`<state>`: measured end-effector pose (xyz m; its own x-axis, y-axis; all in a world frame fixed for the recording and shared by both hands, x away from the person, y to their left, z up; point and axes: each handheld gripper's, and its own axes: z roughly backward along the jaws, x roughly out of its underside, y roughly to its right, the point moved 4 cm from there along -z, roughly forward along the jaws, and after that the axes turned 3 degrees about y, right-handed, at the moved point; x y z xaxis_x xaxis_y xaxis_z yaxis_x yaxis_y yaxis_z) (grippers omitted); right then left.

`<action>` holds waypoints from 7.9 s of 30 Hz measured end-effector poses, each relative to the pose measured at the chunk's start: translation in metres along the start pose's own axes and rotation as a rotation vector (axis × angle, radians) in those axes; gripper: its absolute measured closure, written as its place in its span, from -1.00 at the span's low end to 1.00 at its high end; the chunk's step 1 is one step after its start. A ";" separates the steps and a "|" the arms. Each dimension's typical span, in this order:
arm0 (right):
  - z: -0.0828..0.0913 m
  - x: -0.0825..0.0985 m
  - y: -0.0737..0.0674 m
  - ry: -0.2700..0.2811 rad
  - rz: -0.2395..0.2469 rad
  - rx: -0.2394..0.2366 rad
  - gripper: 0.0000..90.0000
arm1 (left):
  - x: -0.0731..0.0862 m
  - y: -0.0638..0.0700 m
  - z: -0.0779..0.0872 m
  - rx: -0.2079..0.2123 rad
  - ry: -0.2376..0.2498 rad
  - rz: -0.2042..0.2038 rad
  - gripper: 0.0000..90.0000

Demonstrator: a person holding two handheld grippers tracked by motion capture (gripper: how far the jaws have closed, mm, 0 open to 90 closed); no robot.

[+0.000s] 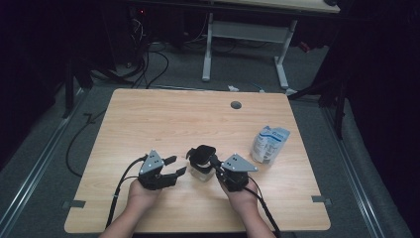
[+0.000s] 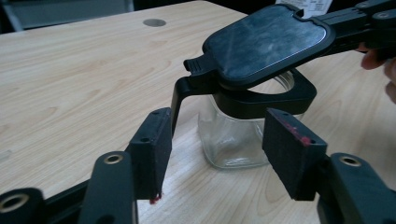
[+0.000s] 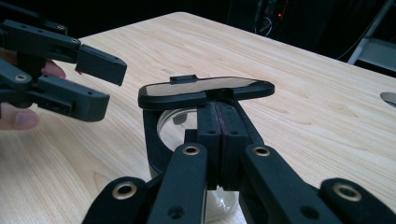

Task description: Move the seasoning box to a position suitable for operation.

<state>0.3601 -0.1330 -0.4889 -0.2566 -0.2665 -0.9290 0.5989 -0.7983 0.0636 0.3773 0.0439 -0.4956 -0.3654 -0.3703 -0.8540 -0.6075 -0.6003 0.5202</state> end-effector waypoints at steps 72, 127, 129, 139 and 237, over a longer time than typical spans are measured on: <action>-0.005 0.011 0.002 -0.013 -0.046 -0.036 0.99 | 0.003 0.046 -0.036 -0.024 0.068 0.016 0.63; 0.051 0.048 0.045 -0.032 -0.092 0.083 0.62 | 0.004 -0.037 0.030 -0.207 0.032 -0.086 0.56; 0.064 0.060 0.059 -0.032 -0.120 0.138 0.56 | 0.008 -0.040 0.034 -0.213 0.020 -0.092 0.54; 0.086 0.078 0.091 -0.059 -0.170 0.251 0.46 | 0.005 -0.045 0.042 -0.175 0.009 -0.026 0.57; 0.056 0.054 0.117 -0.002 -0.210 0.351 0.31 | 0.006 -0.051 0.054 -0.214 0.041 0.015 -0.02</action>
<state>0.3739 -0.2711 -0.5110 -0.3477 -0.0787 -0.9343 0.2377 -0.9713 -0.0067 0.3674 0.1104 -0.5276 -0.3417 -0.4061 -0.8475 -0.4370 -0.7297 0.5258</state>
